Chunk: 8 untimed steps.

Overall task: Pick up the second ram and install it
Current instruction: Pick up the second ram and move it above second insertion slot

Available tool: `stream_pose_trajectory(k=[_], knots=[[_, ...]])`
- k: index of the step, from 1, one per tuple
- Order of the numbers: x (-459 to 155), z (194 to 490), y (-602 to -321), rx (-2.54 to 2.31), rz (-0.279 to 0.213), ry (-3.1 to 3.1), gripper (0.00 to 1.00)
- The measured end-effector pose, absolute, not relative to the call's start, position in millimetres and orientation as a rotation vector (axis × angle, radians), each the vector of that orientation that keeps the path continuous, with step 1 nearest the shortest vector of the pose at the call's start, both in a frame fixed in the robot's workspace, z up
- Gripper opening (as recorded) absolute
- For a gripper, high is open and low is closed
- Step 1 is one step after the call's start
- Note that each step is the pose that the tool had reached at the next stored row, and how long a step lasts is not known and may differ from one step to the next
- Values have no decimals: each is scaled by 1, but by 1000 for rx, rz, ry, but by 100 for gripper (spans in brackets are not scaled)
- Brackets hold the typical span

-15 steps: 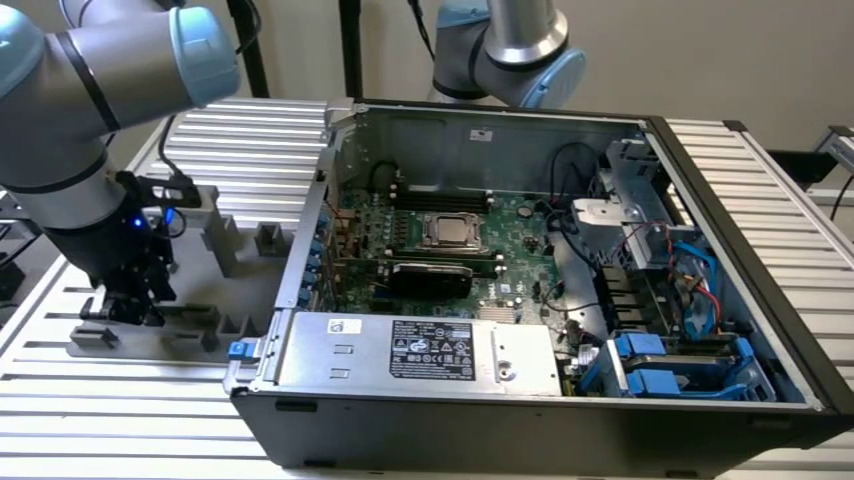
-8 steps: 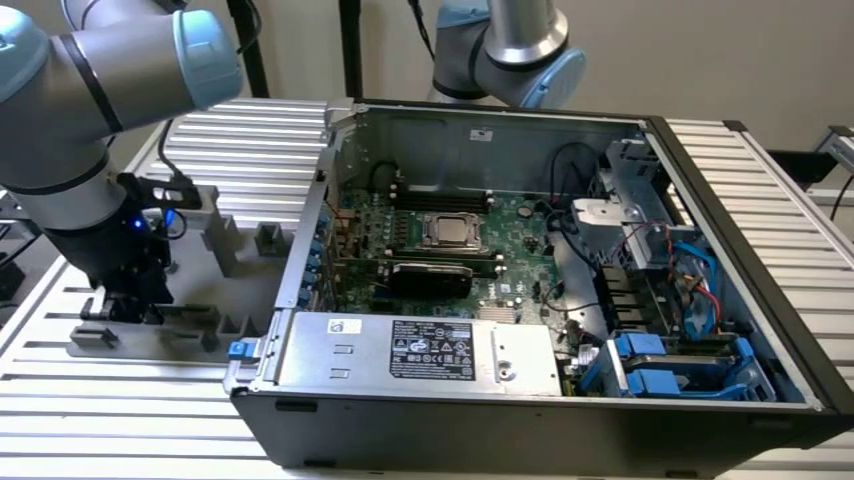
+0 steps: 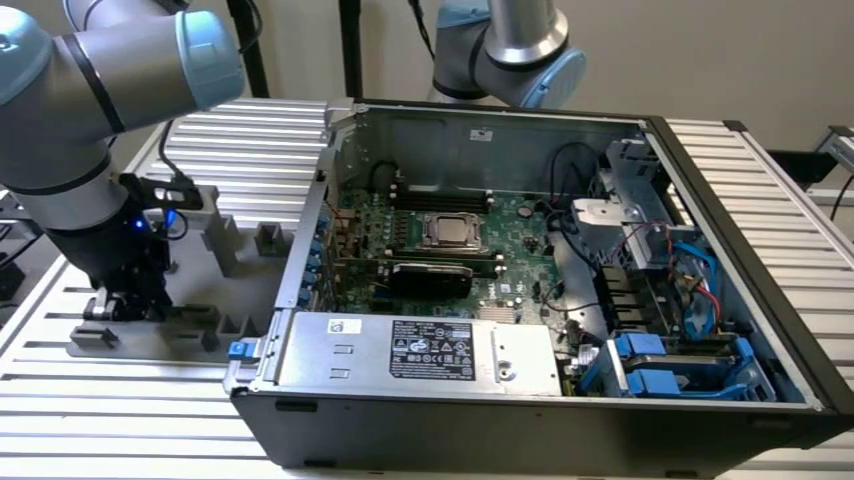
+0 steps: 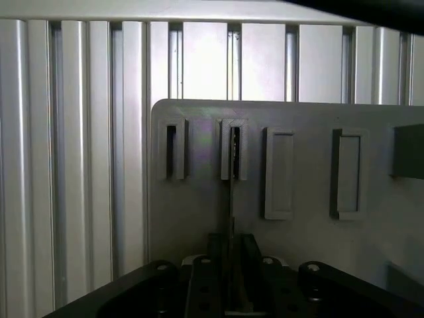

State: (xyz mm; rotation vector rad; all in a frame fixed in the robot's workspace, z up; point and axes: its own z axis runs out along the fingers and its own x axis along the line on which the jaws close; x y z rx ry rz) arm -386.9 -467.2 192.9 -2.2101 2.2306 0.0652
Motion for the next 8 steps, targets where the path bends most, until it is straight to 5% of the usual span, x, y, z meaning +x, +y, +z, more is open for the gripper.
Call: stream_pose_trajectory(k=[8], knots=[[-386,193,-467,-2210,65,2231,25]])
